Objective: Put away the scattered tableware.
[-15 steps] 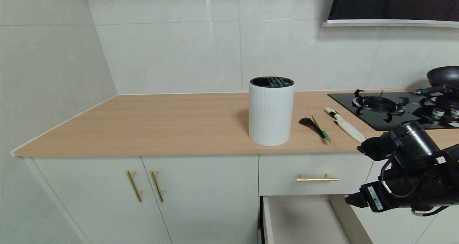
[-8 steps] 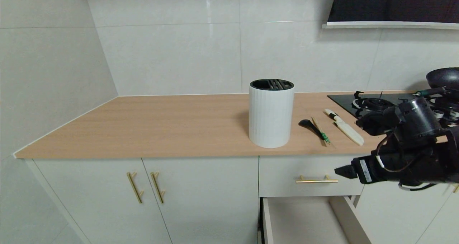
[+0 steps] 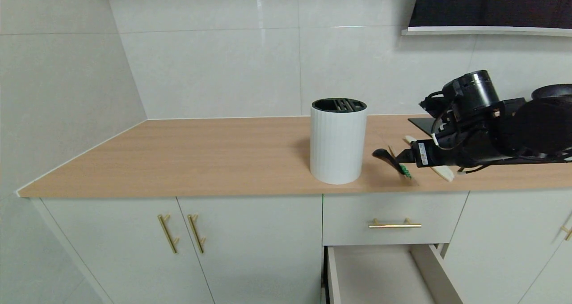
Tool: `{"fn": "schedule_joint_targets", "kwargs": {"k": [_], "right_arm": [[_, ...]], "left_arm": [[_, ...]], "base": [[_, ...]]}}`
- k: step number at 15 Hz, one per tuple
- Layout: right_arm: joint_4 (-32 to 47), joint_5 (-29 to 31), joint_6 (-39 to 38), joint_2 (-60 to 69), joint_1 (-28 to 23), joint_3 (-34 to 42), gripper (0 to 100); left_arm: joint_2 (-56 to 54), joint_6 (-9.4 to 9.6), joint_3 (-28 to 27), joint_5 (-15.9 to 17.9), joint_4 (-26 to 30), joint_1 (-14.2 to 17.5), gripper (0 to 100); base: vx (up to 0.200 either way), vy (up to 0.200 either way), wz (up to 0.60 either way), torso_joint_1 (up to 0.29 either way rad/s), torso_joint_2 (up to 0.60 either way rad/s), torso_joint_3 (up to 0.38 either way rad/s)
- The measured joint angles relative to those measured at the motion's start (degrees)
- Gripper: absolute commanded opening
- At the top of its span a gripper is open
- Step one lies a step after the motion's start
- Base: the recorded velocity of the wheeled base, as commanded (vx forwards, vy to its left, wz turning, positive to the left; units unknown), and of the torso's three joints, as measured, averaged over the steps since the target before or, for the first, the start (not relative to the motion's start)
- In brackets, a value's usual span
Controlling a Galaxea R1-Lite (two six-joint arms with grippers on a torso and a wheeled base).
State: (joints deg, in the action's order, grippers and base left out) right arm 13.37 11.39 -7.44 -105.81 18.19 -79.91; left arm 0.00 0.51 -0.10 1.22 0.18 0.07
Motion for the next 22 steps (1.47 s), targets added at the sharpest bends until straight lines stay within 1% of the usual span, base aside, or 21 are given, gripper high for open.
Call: {"fn": "schedule_joint_targets", "kwargs": {"k": [5, 9, 16, 17, 22], "right_arm": [[-0.24, 0.95, -0.24, -8.24, -2.21, -5.14, 100], [-0.33, 2.21, -0.85, -12.54, -3.10, -7.13, 100], [-0.35, 2.33, -1.51, -16.68, -3.95, -9.23, 100], [-0.38, 2.33, -1.49, -16.90, -3.95, -9.29, 0], [-0.27, 2.32, -1.48, -17.81, -3.94, -9.39, 0]], "left_arm": [[0.00, 0.02, 0.00, 0.00, 0.00, 0.00, 100], [0.00, 0.02, 0.00, 0.01, 0.00, 0.00, 100], [0.00, 0.02, 0.00, 0.00, 0.00, 0.00, 100], [0.00, 0.02, 0.00, 0.00, 0.00, 0.00, 100], [0.00, 0.02, 0.00, 0.00, 0.00, 0.00, 100]], "base": [[0.000, 0.000, 0.00, 0.000, 0.00, 0.000], [0.000, 0.000, 0.00, 0.000, 0.00, 0.000], [0.000, 0.000, 0.00, 0.000, 0.00, 0.000], [0.000, 0.000, 0.00, 0.000, 0.00, 0.000], [0.000, 0.000, 0.00, 0.000, 0.00, 0.000]]}}
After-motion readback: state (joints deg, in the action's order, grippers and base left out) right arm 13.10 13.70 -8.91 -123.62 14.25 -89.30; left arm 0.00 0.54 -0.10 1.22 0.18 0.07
